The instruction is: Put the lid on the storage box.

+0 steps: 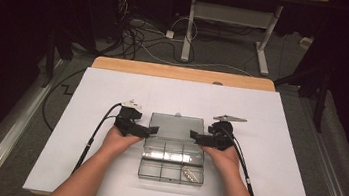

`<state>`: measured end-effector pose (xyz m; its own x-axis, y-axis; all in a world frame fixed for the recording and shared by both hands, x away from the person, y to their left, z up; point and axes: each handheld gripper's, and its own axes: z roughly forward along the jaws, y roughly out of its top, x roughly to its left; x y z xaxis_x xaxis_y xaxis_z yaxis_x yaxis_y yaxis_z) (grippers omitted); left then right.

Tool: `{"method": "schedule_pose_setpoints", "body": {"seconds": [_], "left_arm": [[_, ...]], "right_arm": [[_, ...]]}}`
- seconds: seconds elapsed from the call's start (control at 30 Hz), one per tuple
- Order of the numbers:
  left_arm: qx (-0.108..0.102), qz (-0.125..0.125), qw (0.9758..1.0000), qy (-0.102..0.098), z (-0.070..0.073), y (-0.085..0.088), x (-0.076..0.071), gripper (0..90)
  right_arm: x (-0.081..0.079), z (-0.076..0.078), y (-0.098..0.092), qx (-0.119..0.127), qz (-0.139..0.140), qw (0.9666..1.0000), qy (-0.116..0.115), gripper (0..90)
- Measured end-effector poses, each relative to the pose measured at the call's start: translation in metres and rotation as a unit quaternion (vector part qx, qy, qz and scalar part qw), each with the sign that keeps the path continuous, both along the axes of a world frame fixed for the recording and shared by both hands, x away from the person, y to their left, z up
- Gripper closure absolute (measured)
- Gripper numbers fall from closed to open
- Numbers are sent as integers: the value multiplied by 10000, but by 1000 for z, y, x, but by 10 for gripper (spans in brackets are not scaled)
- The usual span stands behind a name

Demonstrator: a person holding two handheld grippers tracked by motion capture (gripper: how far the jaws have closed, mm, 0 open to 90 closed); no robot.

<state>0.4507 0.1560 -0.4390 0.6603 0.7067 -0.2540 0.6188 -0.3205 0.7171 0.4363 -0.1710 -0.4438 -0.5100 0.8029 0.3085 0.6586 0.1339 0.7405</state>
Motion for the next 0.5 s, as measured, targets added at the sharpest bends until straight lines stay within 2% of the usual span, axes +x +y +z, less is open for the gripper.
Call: {"method": "schedule_pose_setpoints", "body": {"seconds": [0.2, 0.37, 0.5], "left_arm": [[-5, 20, 10000, -20, 0, 0, -1, 0], [-28, -26, 10000, -9, 0, 0, -1, 0], [-30, -30, 10000, -8, 0, 0, -1, 0]], "right_arm": [[-1, 0, -1, 207, -21, 9995, 222, 234], [-1, -1, -2, 411, -7, 9980, 484, 240], [-1, -1, -2, 506, 40, 9972, 551, 275]]}}
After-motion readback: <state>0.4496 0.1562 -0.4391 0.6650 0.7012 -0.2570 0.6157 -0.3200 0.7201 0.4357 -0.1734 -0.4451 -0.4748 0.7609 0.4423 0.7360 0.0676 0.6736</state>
